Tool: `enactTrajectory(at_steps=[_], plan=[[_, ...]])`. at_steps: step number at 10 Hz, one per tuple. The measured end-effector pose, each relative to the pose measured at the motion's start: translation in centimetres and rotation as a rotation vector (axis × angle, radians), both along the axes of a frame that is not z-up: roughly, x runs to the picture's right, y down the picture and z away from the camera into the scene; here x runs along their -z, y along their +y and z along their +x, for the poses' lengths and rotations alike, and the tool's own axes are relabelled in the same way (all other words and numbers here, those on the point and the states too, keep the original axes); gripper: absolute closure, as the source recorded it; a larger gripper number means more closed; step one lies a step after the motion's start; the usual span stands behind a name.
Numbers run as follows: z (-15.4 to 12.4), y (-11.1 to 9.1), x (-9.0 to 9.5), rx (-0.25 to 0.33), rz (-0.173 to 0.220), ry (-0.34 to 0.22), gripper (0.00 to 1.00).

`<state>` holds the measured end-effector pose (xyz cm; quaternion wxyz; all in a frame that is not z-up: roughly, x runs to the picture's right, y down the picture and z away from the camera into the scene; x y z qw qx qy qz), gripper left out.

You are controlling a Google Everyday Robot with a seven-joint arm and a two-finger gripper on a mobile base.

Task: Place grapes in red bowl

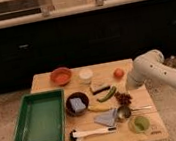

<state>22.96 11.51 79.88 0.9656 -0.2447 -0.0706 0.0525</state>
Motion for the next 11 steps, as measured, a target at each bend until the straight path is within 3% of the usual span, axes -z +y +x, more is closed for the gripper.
enactTrajectory(at_steps=[3,6,7,11], plan=[[0.6,0.2,0.6,0.005,-0.015,-0.048,0.57],[0.8,2.6,-1.3,0.034,-0.058,-0.123,0.27],[0.9,3.1,-1.5,0.043,-0.069,-0.138,0.21],[0.5,3.7,-1.4,0.075,-0.091,-0.182,0.20]])
